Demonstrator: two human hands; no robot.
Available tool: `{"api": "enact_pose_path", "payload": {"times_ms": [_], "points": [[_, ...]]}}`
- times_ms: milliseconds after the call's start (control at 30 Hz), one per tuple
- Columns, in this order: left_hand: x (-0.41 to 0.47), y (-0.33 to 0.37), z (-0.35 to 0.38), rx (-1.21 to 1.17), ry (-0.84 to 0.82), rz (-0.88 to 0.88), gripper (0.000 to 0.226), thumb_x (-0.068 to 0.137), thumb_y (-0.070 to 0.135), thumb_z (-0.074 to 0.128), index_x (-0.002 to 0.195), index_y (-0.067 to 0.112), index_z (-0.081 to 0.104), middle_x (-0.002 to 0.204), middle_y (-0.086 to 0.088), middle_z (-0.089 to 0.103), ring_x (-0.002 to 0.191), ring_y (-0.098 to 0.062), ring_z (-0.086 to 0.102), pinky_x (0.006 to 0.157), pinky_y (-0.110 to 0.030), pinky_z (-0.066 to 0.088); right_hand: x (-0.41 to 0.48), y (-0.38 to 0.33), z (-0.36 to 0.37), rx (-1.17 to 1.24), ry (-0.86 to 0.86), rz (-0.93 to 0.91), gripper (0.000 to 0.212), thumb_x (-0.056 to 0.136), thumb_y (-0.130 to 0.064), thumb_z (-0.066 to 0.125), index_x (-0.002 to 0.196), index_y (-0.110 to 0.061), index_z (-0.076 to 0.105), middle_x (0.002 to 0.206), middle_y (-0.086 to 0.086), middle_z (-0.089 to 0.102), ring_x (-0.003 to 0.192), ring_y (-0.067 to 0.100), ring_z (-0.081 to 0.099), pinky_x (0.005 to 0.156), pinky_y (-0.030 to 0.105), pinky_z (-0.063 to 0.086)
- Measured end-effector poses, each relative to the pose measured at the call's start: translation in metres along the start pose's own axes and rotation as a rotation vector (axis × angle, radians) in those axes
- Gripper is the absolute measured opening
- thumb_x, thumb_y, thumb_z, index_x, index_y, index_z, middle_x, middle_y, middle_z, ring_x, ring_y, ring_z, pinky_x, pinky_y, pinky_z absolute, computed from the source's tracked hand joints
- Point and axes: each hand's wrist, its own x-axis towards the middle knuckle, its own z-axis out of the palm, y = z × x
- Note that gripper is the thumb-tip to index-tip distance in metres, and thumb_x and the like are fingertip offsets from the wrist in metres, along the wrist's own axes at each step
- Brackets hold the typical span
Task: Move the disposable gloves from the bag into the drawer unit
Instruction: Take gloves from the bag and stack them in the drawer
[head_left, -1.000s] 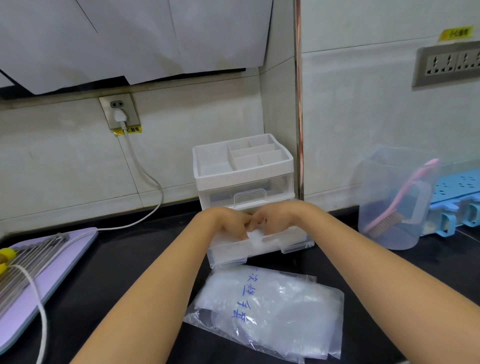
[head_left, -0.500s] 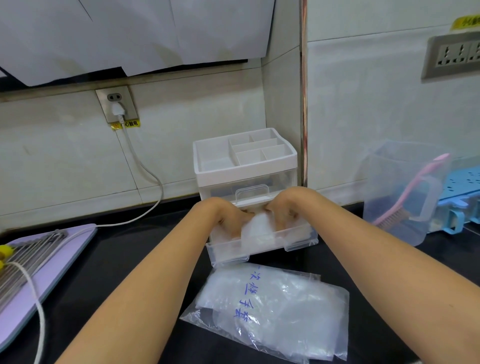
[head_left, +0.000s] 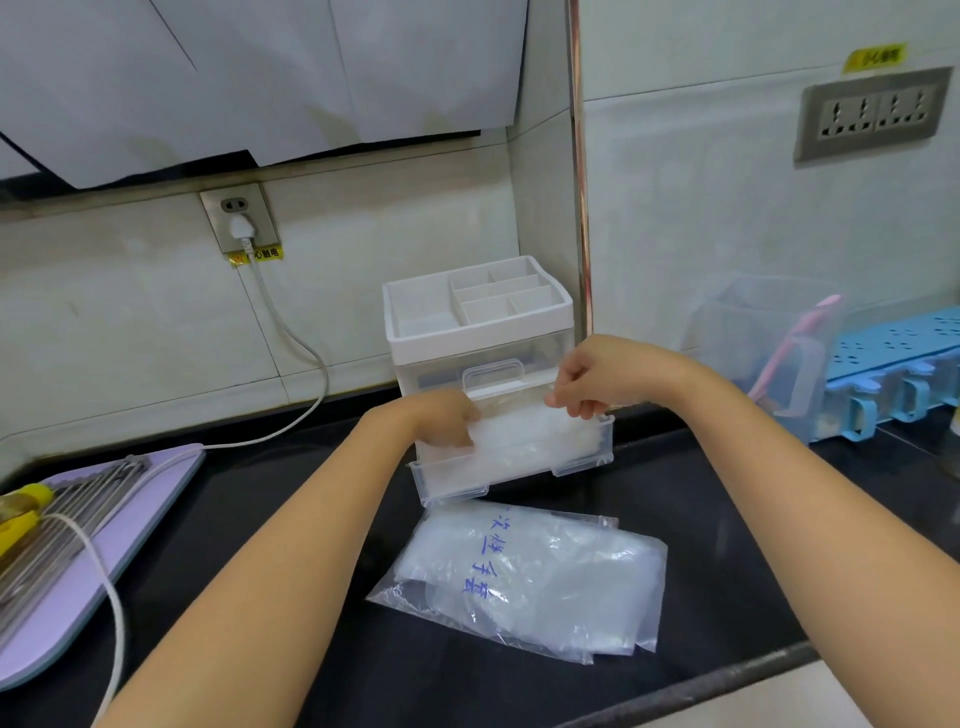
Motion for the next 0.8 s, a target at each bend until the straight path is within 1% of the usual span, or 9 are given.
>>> {"api": "enact_pose_path", "payload": {"times_ms": [100, 200, 300, 367, 433, 500, 567, 700, 800], "points": [[-0.022, 0.0, 0.004, -0.219, 0.171, -0.025, 0.041, 0.092, 0.017, 0.059, 0.133, 0.012, 0.054, 0.138, -0.001, 0.052, 0.126, -0.017, 0.048, 0.101, -0.024, 0.037, -0.024, 0.006, 0.004, 0.047, 0.107, -0.028, 0.029, 0.087, -0.037, 0.066, 0.07, -0.014, 0.065, 0.066, -0.004, 0.066, 0.058, 0.007, 0.057, 0.06, 0.019, 0.043], [-0.044, 0.002, 0.009, -0.342, 0.407, -0.036, 0.027, 0.09, 0.015, 0.06, 0.116, 0.011, 0.065, 0.12, -0.003, 0.063, 0.109, -0.017, 0.058, 0.089, -0.022, 0.042, -0.045, 0.012, 0.013, 0.092, 0.169, -0.022, 0.031, 0.086, -0.037, 0.067, 0.066, -0.014, 0.064, 0.059, -0.005, 0.061, 0.055, 0.007, 0.053, 0.058, 0.018, 0.042], [-0.069, 0.014, 0.021, -0.414, 0.651, -0.015, 0.018, 0.09, 0.015, 0.057, 0.101, 0.011, 0.07, 0.101, -0.002, 0.069, 0.096, -0.016, 0.062, 0.086, -0.026, 0.047, -0.069, 0.026, 0.032, 0.119, 0.175, 0.037, 0.03, 0.086, -0.036, 0.067, 0.071, -0.01, 0.065, 0.062, -0.004, 0.061, 0.058, 0.006, 0.054, 0.057, 0.017, 0.04], [-0.087, 0.03, 0.034, -0.49, 0.735, 0.046, 0.014, 0.09, 0.017, 0.058, 0.097, 0.015, 0.071, 0.093, 0.007, 0.068, 0.09, -0.009, 0.061, 0.082, -0.018, 0.043, -0.08, 0.042, 0.049, 0.131, 0.169, 0.087, 0.025, 0.084, -0.034, 0.07, 0.079, -0.01, 0.068, 0.072, -0.006, 0.064, 0.065, 0.004, 0.056, 0.058, 0.017, 0.04], [-0.1, 0.046, 0.049, -0.567, 0.711, 0.095, 0.013, 0.09, 0.019, 0.059, 0.095, 0.019, 0.071, 0.091, 0.014, 0.066, 0.087, 0.001, 0.058, 0.078, -0.008, 0.04, -0.086, 0.059, 0.068, 0.123, 0.173, 0.152, 0.022, 0.082, -0.033, 0.071, 0.096, -0.017, 0.069, 0.098, -0.004, 0.068, 0.086, 0.007, 0.061, 0.071, 0.02, 0.045], [-0.108, 0.06, 0.066, -0.644, 0.631, 0.119, 0.011, 0.091, 0.021, 0.059, 0.094, 0.023, 0.069, 0.091, 0.017, 0.065, 0.086, 0.009, 0.056, 0.075, -0.001, 0.039, -0.089, 0.078, 0.084, 0.128, 0.178, 0.246, 0.043, 0.083, -0.035, 0.071, 0.12, -0.017, 0.062, 0.127, 0.0, 0.057, 0.113, 0.016, 0.055, 0.091, 0.027, 0.044], [-0.111, 0.072, 0.082, -0.692, 0.564, 0.124, 0.01, 0.091, 0.021, 0.059, 0.094, 0.023, 0.069, 0.092, 0.017, 0.065, 0.085, 0.011, 0.055, 0.077, 0.001, 0.04, -0.092, 0.093, 0.099, 0.148, 0.2, 0.318, 0.055, 0.084, -0.036, 0.07, 0.132, -0.013, 0.054, 0.139, 0.004, 0.047, 0.127, 0.022, 0.046, 0.101, 0.031, 0.038], [-0.104, 0.093, 0.111, -0.715, 0.496, 0.106, 0.017, 0.091, 0.027, 0.061, 0.107, 0.024, 0.067, 0.104, 0.017, 0.063, 0.095, 0.006, 0.053, 0.093, -0.014, 0.04, -0.103, 0.108, 0.122, 0.074, 0.279, 0.235, 0.045, 0.085, -0.036, 0.068, 0.126, -0.018, 0.059, 0.135, 0.001, 0.048, 0.127, 0.02, 0.04, 0.101, 0.029, 0.034], [-0.103, 0.111, 0.133, -0.707, 0.433, 0.139, 0.035, 0.093, 0.034, 0.058, 0.127, 0.027, 0.056, 0.131, 0.013, 0.054, 0.119, -0.001, 0.046, 0.1, -0.014, 0.03, -0.107, 0.109, 0.124, 0.082, 0.293, 0.172, 0.014, 0.083, -0.031, 0.07, 0.097, -0.026, 0.067, 0.12, -0.005, 0.053, 0.117, 0.015, 0.046, 0.092, 0.028, 0.036]]}}
